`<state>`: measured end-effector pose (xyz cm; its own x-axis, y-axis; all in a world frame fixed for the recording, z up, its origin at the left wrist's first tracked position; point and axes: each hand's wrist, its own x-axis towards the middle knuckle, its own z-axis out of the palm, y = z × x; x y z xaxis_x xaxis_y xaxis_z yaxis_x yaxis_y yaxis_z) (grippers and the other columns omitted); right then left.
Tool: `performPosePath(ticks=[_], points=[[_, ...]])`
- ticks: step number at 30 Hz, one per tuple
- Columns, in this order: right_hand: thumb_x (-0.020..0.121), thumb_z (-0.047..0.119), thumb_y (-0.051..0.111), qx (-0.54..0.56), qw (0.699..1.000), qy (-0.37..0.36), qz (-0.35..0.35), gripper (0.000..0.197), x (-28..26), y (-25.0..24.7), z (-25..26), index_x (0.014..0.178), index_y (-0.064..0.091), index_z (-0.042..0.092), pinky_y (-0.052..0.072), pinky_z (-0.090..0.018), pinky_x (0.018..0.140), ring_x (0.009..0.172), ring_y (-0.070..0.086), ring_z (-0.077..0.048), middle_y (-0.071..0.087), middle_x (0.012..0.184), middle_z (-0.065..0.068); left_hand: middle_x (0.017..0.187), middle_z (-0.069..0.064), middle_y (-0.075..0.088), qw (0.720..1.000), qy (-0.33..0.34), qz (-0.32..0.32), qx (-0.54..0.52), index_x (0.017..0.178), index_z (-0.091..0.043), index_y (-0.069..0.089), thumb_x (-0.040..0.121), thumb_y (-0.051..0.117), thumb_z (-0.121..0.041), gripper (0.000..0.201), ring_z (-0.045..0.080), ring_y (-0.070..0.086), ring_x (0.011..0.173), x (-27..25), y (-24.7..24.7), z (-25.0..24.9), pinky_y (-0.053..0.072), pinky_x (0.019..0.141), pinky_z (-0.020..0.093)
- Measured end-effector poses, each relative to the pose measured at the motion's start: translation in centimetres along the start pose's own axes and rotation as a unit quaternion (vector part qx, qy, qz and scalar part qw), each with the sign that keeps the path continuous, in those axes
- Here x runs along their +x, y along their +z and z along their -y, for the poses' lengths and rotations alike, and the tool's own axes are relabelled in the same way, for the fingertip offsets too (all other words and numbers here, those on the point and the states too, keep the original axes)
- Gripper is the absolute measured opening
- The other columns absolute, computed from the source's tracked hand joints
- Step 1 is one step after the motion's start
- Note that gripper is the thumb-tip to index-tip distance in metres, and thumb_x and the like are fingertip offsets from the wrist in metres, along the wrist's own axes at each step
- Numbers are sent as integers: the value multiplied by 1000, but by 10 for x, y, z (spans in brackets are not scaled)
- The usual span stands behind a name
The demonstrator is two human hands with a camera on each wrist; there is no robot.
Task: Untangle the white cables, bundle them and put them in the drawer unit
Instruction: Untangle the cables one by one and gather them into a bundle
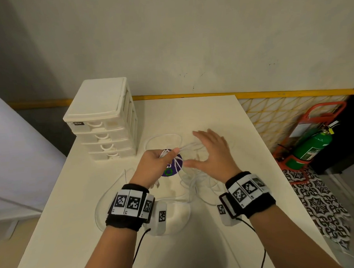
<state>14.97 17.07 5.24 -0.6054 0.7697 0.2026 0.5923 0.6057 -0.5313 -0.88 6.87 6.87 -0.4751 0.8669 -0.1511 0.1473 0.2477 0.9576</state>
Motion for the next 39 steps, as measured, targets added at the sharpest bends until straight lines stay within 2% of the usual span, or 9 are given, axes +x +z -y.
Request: performPosePath(ticks=[2,4,6,15,20,25,28,34,39], points=[[67,61,69,32,997,-30,65,90,-1,13,9,142,30,30,9,-47,117,136,32,-15,48,140,5,36,-6,31,997,10,61,-39,45,-16,40,86,64,-37,52,10,24,33,-5,2,-8,23,37,17],[77,38,72,69,995,-51,54,58,-3,27,11,128,50,22,27,-47,111,105,57,-16,66,112,0,38,-3,30,987,20,116,-110,48,-17,48,83,61,-42,45,11,20,35,-8,2,-17,22,37,18],[78,20,69,71,995,-71,-5,27,-3,33,8,104,63,15,44,-46,92,80,56,-18,68,87,-5,40,-5,28,974,32,140,-173,50,-20,56,82,56,-43,39,10,18,36,-9,-2,-25,18,37,17],[67,40,78,-18,994,-29,-107,65,21,-7,-39,124,50,24,9,-50,114,126,44,-23,54,128,-2,45,-8,24,942,106,154,-279,62,-16,61,89,43,-36,38,6,16,38,-11,-18,-53,11,40,21],[69,58,68,-92,959,44,-266,91,43,-57,-49,144,29,24,13,-57,110,141,23,-28,26,152,-9,45,-10,25,939,122,135,-291,62,-17,59,93,43,-36,40,5,16,39,-9,-22,-53,13,40,21],[85,47,58,-142,988,52,-25,64,35,-37,-55,141,36,26,2,-55,114,146,5,-22,20,156,1,45,-8,22,951,100,96,-277,62,-15,53,99,41,-31,41,7,14,39,-7,-24,-50,12,40,20],[92,37,52,-125,989,70,47,50,22,-18,-64,139,38,32,1,-53,115,145,9,-18,29,152,4,46,-6,23,965,97,46,-240,61,-16,55,99,42,-29,42,9,15,39,-7,-30,-41,13,39,21],[100,27,35,-83,995,38,51,44,11,-18,-81,142,29,36,-11,-48,114,145,4,-12,29,151,11,48,-5,26,959,99,-35,-263,66,-19,52,99,42,-32,37,11,18,43,-4,-61,-28,12,45,28],[100,31,32,-92,978,180,46,44,-1,-30,-114,144,26,36,-3,-53,116,146,-3,-17,11,158,5,45,-9,27,921,65,-110,-369,64,-21,48,100,40,-34,39,6,19,38,3,-87,-20,16,38,20]])
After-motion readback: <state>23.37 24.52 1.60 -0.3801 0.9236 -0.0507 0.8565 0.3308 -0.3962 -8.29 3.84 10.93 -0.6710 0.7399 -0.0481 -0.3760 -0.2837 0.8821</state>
